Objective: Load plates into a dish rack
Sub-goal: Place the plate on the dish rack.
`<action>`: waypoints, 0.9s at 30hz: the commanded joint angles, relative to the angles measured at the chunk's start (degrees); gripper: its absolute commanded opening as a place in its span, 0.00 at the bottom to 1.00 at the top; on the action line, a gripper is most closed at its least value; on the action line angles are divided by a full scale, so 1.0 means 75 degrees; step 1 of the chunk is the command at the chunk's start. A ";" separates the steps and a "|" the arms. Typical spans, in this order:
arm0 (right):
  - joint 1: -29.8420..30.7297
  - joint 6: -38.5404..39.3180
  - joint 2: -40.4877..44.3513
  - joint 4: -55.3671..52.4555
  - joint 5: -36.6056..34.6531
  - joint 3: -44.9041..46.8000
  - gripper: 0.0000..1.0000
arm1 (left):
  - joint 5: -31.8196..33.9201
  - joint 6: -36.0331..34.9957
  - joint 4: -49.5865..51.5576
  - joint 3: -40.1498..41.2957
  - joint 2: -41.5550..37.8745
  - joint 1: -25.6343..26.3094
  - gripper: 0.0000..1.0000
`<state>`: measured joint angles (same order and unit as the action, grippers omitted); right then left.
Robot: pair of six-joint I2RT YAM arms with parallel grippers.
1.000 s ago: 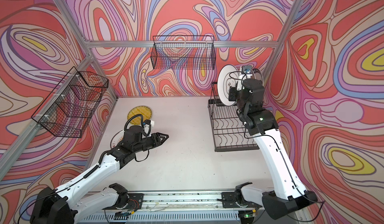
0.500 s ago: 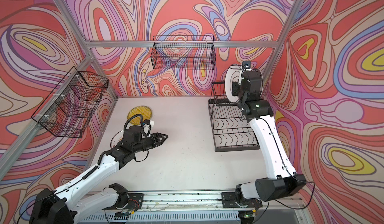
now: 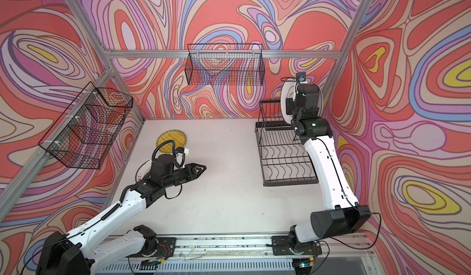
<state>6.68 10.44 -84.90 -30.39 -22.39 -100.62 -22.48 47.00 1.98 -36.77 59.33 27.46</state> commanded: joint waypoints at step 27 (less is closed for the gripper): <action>-0.0056 0.0545 -0.0615 0.0816 -0.0469 -0.0295 0.00 | 0.0220 -0.0195 0.0406 -0.0171 -0.0335 0.0032 0.40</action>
<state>6.66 14.31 -88.90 -28.32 -25.08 -100.73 -21.61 46.50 3.77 -36.77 57.98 27.46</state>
